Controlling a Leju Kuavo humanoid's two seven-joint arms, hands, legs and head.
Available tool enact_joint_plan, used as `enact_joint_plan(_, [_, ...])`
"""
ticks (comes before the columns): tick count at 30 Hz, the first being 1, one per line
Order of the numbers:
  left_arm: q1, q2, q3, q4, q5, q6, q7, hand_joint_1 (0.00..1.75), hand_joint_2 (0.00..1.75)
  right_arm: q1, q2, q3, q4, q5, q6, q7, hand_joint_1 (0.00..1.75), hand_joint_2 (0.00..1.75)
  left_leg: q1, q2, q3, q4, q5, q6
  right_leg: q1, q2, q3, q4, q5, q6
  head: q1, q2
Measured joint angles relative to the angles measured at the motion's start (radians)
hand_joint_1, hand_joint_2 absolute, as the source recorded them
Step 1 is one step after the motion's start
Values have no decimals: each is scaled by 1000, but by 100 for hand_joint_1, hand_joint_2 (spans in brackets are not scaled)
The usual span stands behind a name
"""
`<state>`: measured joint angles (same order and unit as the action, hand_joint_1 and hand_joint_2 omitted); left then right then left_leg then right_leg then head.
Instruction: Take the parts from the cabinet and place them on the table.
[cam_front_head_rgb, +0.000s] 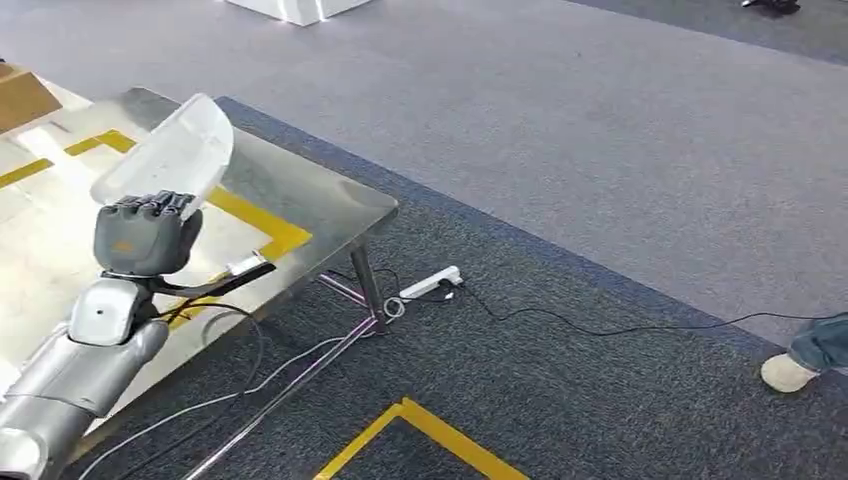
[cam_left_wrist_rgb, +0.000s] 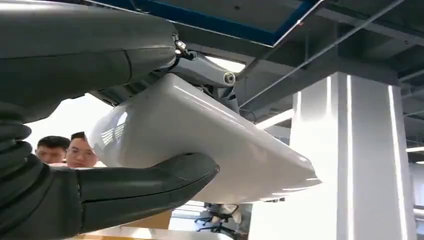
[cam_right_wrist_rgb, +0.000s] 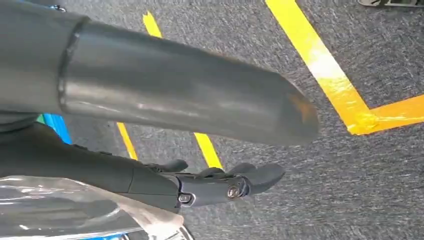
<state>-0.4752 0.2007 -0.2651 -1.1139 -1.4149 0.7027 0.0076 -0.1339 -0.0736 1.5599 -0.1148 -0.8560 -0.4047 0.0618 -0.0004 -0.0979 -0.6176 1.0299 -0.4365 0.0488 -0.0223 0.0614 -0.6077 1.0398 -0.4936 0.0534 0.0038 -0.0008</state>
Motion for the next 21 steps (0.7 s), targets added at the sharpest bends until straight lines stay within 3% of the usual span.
enact_joint_plan(1, [-1,0,0,0,0,0,0,175,175,-1,0,0,0,0,0,0,0,0,-1,2,6,-9,1,2,4,-30,-12,32,-30,3,4,0])
enact_joint_plan(2, [-1,0,0,-1,0,0,0,175,175,-4,0,0,0,0,0,0,0,0,-1,6,5,-9,3,5,3,-44,-40,93,-68,4,8,0])
enact_joint_plan(4, [6,1,0,0,0,0,0,175,175,-6,0,0,0,0,0,0,0,0,-3,13,2,-8,-2,8,2,-53,-109,241,-132,9,7,0])
enact_joint_plan(5, [8,2,0,-1,1,0,0,175,175,-4,0,0,0,0,0,0,0,0,-2,16,1,-8,-3,8,2,-54,-128,278,-131,11,9,0])
enact_joint_plan(6, [10,0,0,-1,1,0,0,175,175,-1,0,0,0,0,0,0,0,0,-2,17,2,-8,-3,7,2,-53,-122,266,-108,12,9,0])
enact_joint_plan(7, [12,0,0,-1,0,0,0,175,175,-1,0,0,0,0,0,0,0,0,-2,17,2,-8,-4,5,1,-53,-94,209,-68,13,10,0])
enact_joint_plan(9, [12,0,1,-1,0,0,0,175,175,-2,-2,0,0,0,0,0,0,0,0,17,2,-3,-8,-4,-2,-51,-2,34,7,13,9,0])
enact_joint_plan(10, [12,0,1,-2,0,0,0,175,175,-4,-2,0,0,0,0,0,0,0,-2,17,-3,0,-11,-10,-2,-41,32,-10,-13,11,10,0])
enact_joint_plan(11, [11,2,2,-3,0,0,0,175,175,-3,-2,0,0,0,0,0,0,0,-6,16,-1,2,-12,-17,2,-35,33,1,7,-1,6,0])
enact_joint_plan(14, [12,3,3,-3,-2,0,1,175,175,-5,-2,0,0,9,0,1,0,0,-5,11,-2,9,-11,-25,1,-40,34,-9,-4,-17,6,0])
enact_joint_plan(15, [14,5,5,-3,-2,0,1,175,175,-5,-1,0,0,13,0,2,0,0,-4,21,-5,17,-20,-31,-5,-47,35,-12,-1,-24,5,0])
enact_joint_plan(16, [12,5,5,-3,-2,0,1,175,175,-4,-2,0,0,15,-1,2,0,0,-7,55,-16,49,-47,-38,-5,-48,35,-13,-1,-32,-2,0])
enact_joint_plan(17, [10,5,6,-3,-2,0,1,175,175,-3,-2,0,0,16,-1,3,0,0,-4,71,-40,106,-82,-43,-4,-53,36,-12,-2,-35,-7,0])
enact_joint_plan(19, [14,4,6,-3,-2,0,1,175,175,0,-2,0,0,20,-2,5,0,0,2,83,-113,273,-154,-51,-2,-69,35,-12,-3,-37,-6,0])
enact_joint_plan(20, [16,4,6,-3,-2,0,1,175,175,1,-2,0,0,23,-5,9,0,0,5,83,-134,316,-160,-53,-2,-76,36,-12,-5,-39,-6,0])
enact_joint_plan(21, [17,4,6,-3,-2,0,1,175,175,1,-2,0,0,31,-6,13,0,0,7,83,-133,312,-140,-54,-2,-84,38,-12,-6,-39,-6,0])
